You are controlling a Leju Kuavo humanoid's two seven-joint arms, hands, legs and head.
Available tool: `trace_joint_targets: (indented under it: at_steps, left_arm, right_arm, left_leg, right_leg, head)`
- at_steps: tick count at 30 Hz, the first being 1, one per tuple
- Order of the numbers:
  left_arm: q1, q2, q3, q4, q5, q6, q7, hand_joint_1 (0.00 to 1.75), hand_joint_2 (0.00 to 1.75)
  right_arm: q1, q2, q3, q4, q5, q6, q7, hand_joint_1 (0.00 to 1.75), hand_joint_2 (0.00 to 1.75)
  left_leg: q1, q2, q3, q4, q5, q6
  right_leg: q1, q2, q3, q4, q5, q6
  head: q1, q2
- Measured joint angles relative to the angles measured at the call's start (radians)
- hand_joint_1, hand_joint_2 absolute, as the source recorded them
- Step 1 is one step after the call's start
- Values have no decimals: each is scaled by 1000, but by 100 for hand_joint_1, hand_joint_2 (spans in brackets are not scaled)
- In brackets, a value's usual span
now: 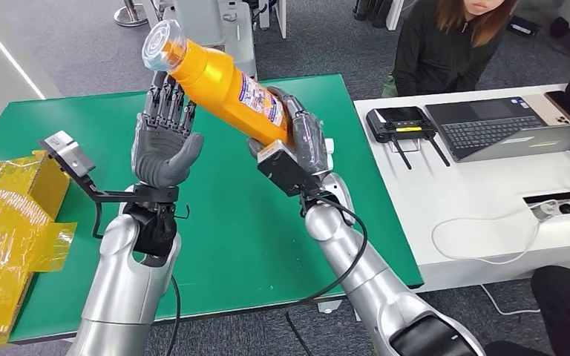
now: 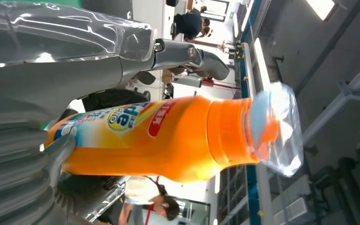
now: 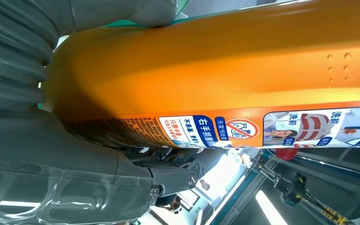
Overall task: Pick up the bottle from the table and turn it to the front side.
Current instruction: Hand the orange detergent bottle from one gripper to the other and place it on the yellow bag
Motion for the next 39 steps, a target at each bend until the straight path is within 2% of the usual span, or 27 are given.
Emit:
trace_joint_targets:
  at_steps: [5, 10, 17, 27, 28, 31, 32, 39]
  left_arm:
    - [-40, -18, 0, 41, -74, 42, -38, 0, 175]
    - [-61, -13, 3, 80, -162, 112, -87, 0, 175]
    - [-88, 14, 24, 151, -183, 156, -127, 0, 175]
    - [-93, 42, 48, 221, -159, 138, -151, 0, 175]
    - [-94, 44, 48, 226, -156, 136, -151, 7, 175]
    - [-96, 52, 49, 238, -149, 123, -151, 136, 175]
    - [-96, 55, 49, 242, -148, 116, -151, 172, 175]
    - [-96, 77, 49, 271, -135, -5, -125, 175, 175]
  right_arm:
    - [-12, 25, 8, 38, 92, 13, 21, 175, 175]
    - [-18, 60, 49, 127, 176, 26, 19, 175, 175]
    - [-39, 92, 90, 222, 190, 29, 30, 175, 175]
    - [-52, 83, 111, 322, 160, 2, 9, 175, 175]
    - [-52, 81, 114, 326, 160, -2, 9, 175, 175]
    - [-51, 72, 119, 339, 153, -9, 6, 175, 175]
    - [-50, 68, 120, 344, 149, -12, 3, 175, 175]
    - [-39, 46, 125, 361, 139, -32, -9, 175, 175]
  left_leg:
    - [0, 0, 0, 0, 0, 0]
    - [0, 0, 0, 0, 0, 0]
    - [1, 0, 0, 0, 0, 0]
    - [0, 0, 0, 0, 0, 0]
    - [0, 0, 0, 0, 0, 0]
    - [0, 0, 0, 0, 0, 0]
    - [0, 0, 0, 0, 0, 0]
    - [0, 0, 0, 0, 0, 0]
  right_leg:
    - [0, 0, 0, 0, 0, 0]
    - [0, 0, 0, 0, 0, 0]
    - [0, 0, 0, 1, 0, 0]
    - [0, 0, -1, 1, 0, 0]
    - [0, 0, -1, 1, 0, 0]
    - [0, 0, -1, 1, 0, 0]
    - [0, 0, -1, 1, 0, 0]
    - [0, 0, -1, 1, 0, 0]
  head:
    - [0, 0]
    - [0, 0]
    - [0, 0]
    - [0, 0]
    - [0, 0]
    - [0, 0]
    - [0, 0]
    - [0, 0]
